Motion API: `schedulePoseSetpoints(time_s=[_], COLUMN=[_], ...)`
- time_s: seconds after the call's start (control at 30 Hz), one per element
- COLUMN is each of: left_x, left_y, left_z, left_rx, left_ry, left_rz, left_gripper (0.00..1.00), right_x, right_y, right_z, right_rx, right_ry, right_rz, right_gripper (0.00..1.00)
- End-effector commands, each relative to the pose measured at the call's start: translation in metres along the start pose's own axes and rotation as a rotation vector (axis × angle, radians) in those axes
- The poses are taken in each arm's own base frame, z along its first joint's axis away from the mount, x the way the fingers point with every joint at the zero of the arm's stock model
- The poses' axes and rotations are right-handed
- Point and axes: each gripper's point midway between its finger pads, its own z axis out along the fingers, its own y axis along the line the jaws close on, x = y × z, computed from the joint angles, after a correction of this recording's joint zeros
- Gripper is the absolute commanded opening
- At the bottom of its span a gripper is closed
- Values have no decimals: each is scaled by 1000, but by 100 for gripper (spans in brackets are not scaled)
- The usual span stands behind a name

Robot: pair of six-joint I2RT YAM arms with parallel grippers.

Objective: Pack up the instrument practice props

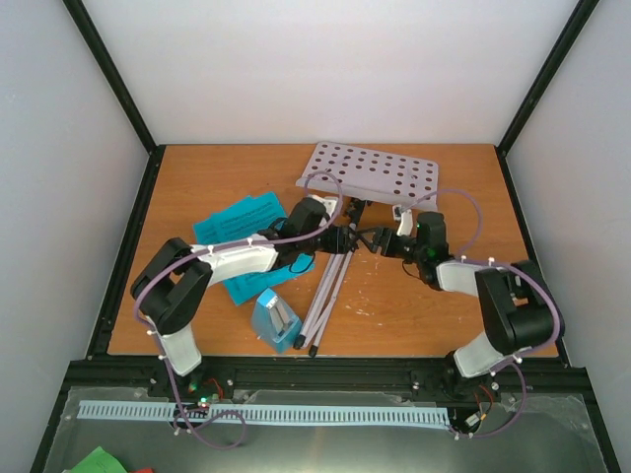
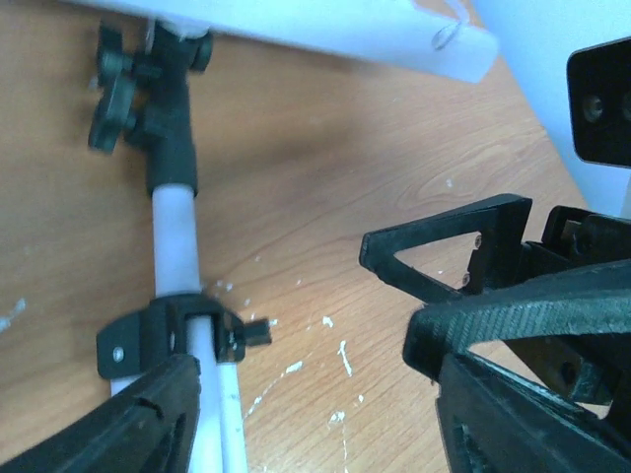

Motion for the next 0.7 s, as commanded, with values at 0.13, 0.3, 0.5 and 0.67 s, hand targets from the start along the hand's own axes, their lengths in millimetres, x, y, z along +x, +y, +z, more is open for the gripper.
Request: schedulePoseSetpoints(time_s=[0.13,0.3,0.5,0.67], left_x=[-91,-144,-196,-193], left_y=[-62,-74,-10,109], left_z=[-64,-121,-205,-275], left_rx=[124,218,96,-103], left_ry=[-240,-303,-421,-519], left_rz=[161,234,245,92], left_gripper=[91,99,99,99], right_x=[-56,-109,-152,-166], right_y=[37,56,49,13], right_z=[-50,-88,-142,-187], right_rx=[85,259,383,508], right_ry=[-93,-190,-320,-426], right_rz=[-153,-238,-226,-175], right_gripper=[85,97,100,100])
